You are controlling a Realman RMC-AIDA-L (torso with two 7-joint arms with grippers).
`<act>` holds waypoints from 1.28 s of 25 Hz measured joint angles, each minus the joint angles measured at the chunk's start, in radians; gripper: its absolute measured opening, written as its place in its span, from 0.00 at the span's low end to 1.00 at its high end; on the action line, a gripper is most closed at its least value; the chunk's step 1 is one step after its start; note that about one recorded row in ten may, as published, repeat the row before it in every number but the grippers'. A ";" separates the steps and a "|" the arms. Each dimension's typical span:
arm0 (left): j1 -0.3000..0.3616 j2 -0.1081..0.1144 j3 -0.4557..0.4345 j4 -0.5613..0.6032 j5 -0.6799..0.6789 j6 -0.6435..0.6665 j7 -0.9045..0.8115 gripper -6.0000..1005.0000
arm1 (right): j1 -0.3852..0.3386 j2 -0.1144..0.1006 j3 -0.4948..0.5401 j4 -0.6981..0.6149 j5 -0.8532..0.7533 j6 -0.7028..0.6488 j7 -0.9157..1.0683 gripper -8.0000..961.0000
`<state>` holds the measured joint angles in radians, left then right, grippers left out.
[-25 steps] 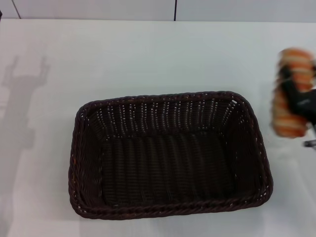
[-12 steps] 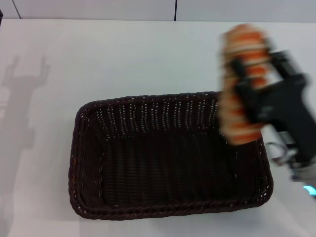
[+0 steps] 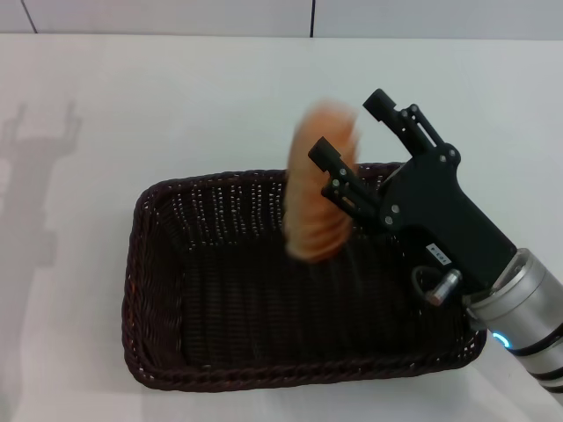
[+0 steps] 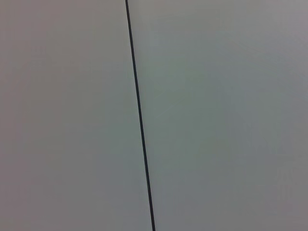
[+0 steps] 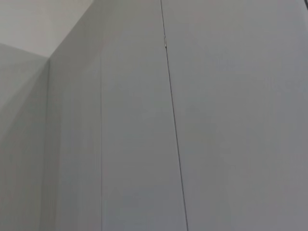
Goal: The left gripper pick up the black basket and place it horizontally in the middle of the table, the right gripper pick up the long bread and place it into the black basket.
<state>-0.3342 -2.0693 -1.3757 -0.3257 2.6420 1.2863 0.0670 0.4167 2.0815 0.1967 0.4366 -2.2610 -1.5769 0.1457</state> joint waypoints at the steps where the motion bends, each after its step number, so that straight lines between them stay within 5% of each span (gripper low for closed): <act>1: 0.000 0.000 0.000 0.000 0.000 0.000 0.000 0.73 | 0.000 0.000 0.003 0.001 0.000 -0.002 0.001 0.60; 8: 0.001 0.001 -0.002 0.002 -0.002 -0.001 0.000 0.73 | -0.016 -0.001 0.049 0.004 0.000 -0.005 0.004 0.85; 14: 0.016 0.002 -0.005 0.008 -0.003 -0.001 0.001 0.73 | -0.150 0.003 0.331 -0.009 0.070 -0.077 -0.017 0.85; 20: 0.041 0.000 -0.050 0.027 -0.004 0.002 -0.003 0.73 | -0.221 0.001 0.530 -0.154 0.458 -0.128 -0.011 0.85; 25: 0.061 -0.002 -0.065 0.038 -0.011 -0.001 -0.008 0.73 | -0.233 0.005 0.530 -0.224 0.651 -0.126 -0.016 0.85; 32: 0.074 -0.009 -0.059 0.089 -0.092 -0.006 -0.032 0.73 | -0.244 0.006 0.526 -0.241 0.703 -0.106 -0.017 0.85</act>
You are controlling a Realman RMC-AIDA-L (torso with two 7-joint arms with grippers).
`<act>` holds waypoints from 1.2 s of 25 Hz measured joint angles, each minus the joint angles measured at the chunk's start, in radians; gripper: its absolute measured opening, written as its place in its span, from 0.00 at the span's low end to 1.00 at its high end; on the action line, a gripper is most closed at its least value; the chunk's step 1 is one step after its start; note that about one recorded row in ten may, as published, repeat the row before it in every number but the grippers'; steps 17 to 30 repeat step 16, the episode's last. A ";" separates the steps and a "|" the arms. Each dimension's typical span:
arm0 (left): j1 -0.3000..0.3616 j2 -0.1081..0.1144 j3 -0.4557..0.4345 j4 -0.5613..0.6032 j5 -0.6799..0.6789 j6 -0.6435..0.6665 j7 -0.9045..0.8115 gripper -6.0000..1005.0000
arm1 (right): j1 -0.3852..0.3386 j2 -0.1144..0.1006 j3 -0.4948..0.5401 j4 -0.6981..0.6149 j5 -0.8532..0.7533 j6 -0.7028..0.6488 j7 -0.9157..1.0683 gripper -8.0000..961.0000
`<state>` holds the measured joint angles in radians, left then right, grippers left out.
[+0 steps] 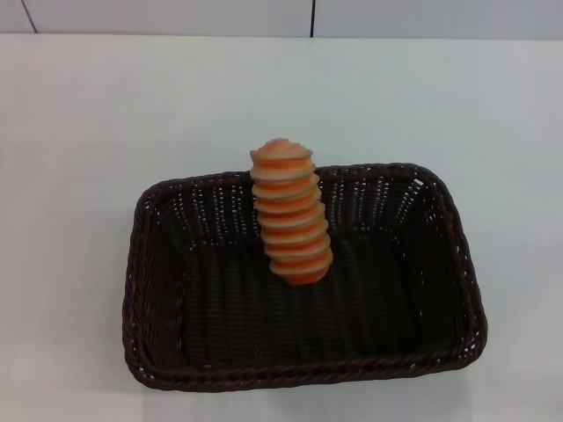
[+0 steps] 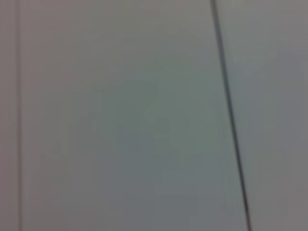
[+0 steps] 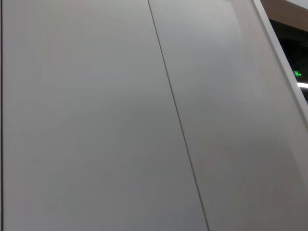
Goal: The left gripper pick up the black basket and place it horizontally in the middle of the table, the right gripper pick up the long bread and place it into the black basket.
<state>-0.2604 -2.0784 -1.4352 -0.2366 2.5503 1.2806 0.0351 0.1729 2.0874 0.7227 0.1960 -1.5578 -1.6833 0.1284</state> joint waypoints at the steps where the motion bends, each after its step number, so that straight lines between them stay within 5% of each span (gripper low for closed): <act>1: 0.007 0.000 0.004 0.004 -0.009 0.000 -0.023 0.73 | -0.001 0.000 0.001 -0.001 0.001 0.001 0.000 0.85; 30: 0.032 0.000 0.016 0.028 -0.008 -0.004 -0.078 0.72 | 0.005 0.002 0.000 0.000 -0.003 0.007 -0.001 0.85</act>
